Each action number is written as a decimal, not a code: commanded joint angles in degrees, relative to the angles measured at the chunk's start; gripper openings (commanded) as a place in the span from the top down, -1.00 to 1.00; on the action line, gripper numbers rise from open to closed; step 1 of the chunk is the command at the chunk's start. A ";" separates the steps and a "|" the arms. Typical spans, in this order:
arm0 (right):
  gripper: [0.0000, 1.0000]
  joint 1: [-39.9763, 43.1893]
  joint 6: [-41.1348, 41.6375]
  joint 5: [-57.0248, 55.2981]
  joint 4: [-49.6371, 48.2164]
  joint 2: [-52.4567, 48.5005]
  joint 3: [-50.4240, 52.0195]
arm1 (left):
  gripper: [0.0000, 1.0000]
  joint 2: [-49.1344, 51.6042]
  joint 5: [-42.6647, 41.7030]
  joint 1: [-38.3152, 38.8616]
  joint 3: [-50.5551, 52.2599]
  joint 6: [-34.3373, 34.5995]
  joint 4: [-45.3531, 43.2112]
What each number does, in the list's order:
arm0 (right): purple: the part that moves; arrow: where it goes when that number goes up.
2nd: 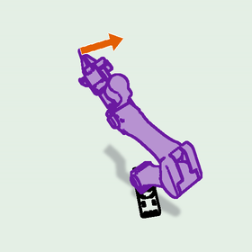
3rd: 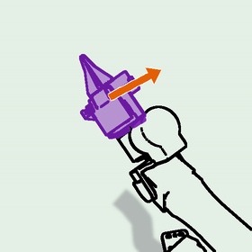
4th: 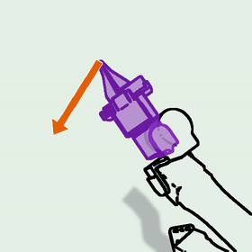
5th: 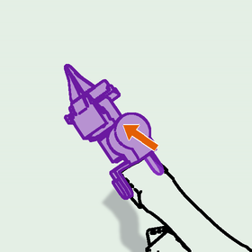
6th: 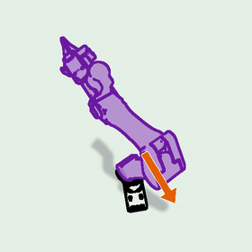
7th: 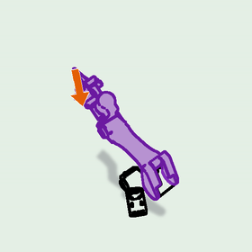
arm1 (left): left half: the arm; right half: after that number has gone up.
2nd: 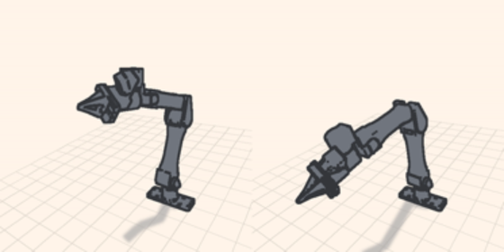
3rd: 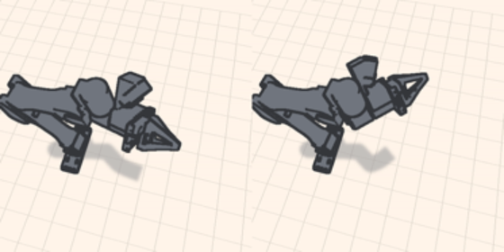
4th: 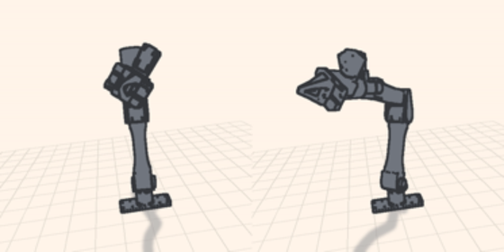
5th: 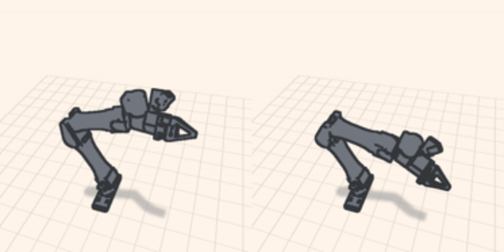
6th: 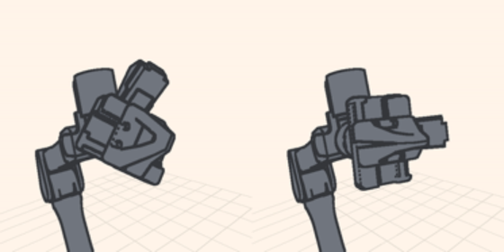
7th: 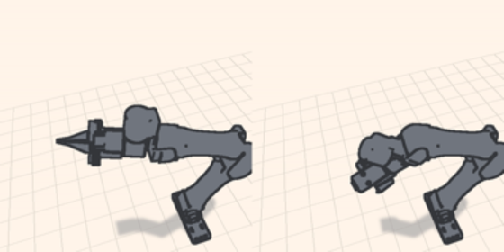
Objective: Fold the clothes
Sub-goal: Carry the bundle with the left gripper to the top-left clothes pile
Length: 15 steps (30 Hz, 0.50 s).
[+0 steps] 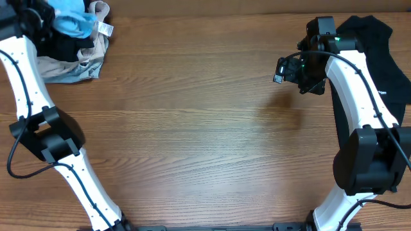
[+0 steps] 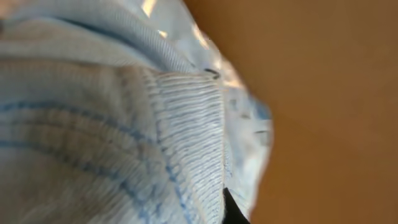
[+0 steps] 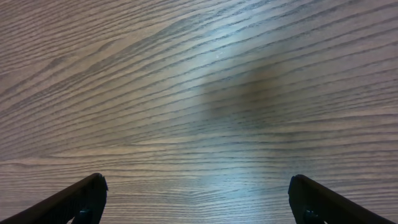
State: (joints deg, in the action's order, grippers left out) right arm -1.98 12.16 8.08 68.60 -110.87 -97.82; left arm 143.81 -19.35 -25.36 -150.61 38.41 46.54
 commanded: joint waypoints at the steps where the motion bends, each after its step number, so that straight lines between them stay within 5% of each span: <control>1: -0.94 0.13 -0.46 -0.61 -0.15 -0.17 -0.81 | 0.32 -0.90 -0.17 -3.63 -0.63 -12.20 4.79; 3: -0.94 0.13 -0.46 -0.79 -0.37 -0.17 -0.81 | -0.30 -0.90 -0.17 -5.18 -0.63 -12.74 9.44; 5: -0.94 0.13 -0.44 -0.76 -0.59 -0.17 -0.81 | -0.67 -0.90 -0.17 -6.54 -0.63 -13.22 14.38; 9: -0.95 0.13 -0.44 -0.76 -0.61 -0.17 -0.81 | -0.98 -0.90 -0.24 -7.98 -0.63 -19.45 21.35; 15: -0.96 0.13 -0.42 -0.76 -0.57 -0.17 -0.81 | -1.00 -1.16 -0.42 -7.67 -2.34 -28.22 26.29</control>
State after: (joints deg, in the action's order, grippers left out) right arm -1.98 11.97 7.92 68.23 -110.87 -97.82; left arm 143.81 -19.49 -34.13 -150.69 17.67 71.61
